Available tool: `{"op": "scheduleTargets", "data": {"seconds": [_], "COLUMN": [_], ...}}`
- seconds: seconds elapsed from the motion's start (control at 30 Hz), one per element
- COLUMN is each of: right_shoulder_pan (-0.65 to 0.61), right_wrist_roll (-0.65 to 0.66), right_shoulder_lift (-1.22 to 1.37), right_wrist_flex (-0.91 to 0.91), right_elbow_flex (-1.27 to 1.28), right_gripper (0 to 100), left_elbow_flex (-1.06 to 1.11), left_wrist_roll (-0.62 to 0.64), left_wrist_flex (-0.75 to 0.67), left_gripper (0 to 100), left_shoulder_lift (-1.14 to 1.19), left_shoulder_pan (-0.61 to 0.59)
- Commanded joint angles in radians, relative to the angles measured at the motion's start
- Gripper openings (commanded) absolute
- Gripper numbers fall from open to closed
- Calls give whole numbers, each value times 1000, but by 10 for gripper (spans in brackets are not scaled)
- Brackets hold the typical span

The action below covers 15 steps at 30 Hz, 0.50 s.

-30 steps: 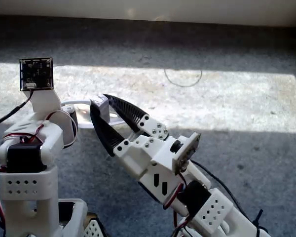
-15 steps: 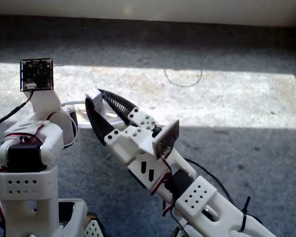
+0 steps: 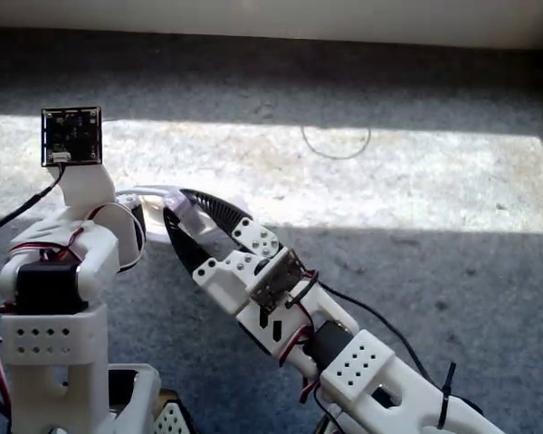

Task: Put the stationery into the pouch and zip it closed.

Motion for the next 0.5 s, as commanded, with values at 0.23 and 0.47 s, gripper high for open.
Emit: {"op": "scheduleTargets", "data": {"seconds": [0.23,0.47], "right_shoulder_pan": [-48,-48], "right_wrist_roll": [161,163], "right_shoulder_lift": [-12,-12], "right_wrist_flex": [-12,-5], "right_elbow_flex": [38,39], "right_gripper": [51,51], "left_elbow_flex": [-13,-13], "left_wrist_roll": [8,6], "left_wrist_flex": [-12,-12], "left_gripper": [8,8], "left_shoulder_lift": [-30,-30], "left_shoulder_pan": [-16,-16]}}
